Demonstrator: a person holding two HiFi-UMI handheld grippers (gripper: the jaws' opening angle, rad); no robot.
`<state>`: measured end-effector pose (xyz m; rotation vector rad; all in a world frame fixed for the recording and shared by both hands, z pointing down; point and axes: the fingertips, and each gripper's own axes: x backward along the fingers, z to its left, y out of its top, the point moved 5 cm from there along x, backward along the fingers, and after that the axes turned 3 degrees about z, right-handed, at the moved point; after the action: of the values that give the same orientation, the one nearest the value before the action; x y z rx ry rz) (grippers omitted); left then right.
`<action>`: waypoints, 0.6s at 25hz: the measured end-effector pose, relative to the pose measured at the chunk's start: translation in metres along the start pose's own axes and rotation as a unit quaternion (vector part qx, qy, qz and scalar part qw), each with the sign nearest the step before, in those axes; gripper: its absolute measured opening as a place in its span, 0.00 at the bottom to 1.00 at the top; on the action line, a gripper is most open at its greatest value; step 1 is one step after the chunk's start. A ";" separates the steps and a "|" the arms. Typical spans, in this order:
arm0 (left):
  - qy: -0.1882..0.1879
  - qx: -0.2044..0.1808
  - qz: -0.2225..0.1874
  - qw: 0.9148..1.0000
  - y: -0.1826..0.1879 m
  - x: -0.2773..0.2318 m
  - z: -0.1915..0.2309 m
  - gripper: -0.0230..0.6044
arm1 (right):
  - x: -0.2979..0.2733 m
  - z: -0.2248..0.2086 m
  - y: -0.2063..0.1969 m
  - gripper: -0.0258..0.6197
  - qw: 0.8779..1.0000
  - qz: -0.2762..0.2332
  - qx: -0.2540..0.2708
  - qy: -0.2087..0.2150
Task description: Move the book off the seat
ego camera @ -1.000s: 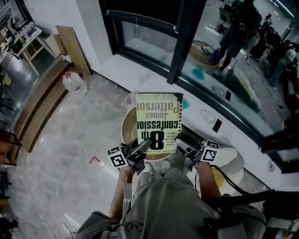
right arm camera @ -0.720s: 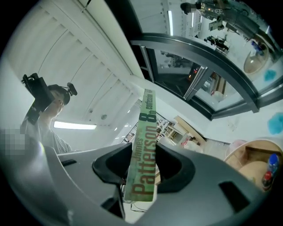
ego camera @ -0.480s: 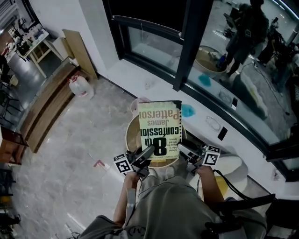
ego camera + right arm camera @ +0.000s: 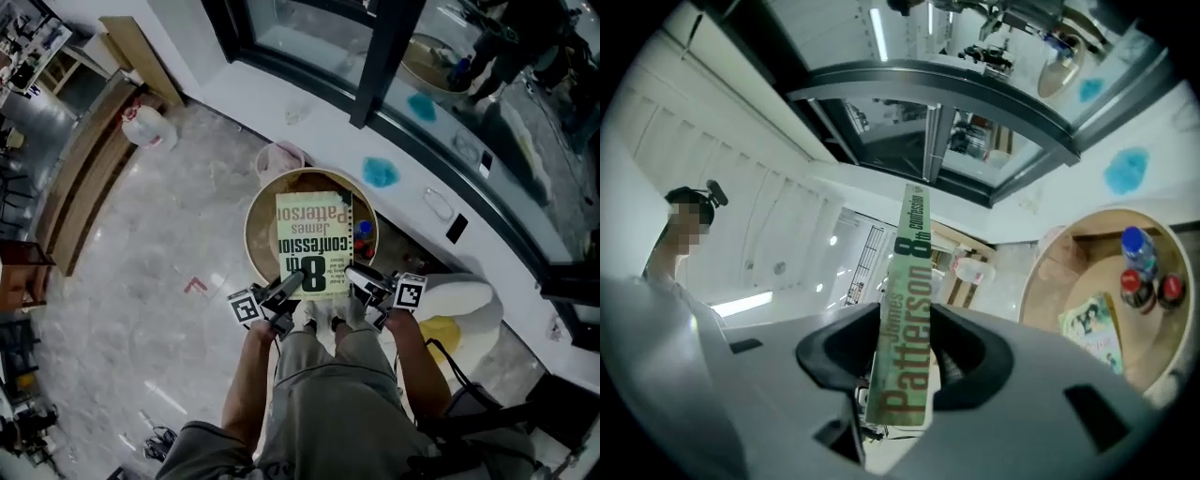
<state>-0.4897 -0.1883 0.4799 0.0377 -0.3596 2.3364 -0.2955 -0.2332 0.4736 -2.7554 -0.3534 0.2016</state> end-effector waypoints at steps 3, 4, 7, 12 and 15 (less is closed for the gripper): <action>0.024 0.059 -0.004 0.998 -0.016 0.003 0.056 0.32 | -0.008 -0.050 -0.010 0.31 0.999 0.022 -0.036 -0.003; 0.024 0.080 -0.010 0.996 -0.021 0.003 0.078 0.32 | -0.015 -0.066 -0.010 0.31 0.999 0.025 -0.044 0.000; 0.038 0.124 -0.026 0.991 -0.040 0.011 0.134 0.32 | -0.020 -0.119 -0.028 0.31 0.996 0.033 -0.075 -0.021; 0.074 0.141 -0.025 0.987 -0.068 0.018 0.236 0.32 | -0.025 -0.224 -0.062 0.31 0.992 0.054 -0.102 -0.046; 0.091 0.165 -0.030 0.982 -0.083 0.025 0.289 0.32 | -0.033 -0.275 -0.083 0.31 0.988 0.061 -0.130 -0.047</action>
<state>-0.4732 -0.1927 0.7807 -0.0037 0.1205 2.2950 -0.2948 -0.2564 0.7620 -3.0365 -0.2497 0.3385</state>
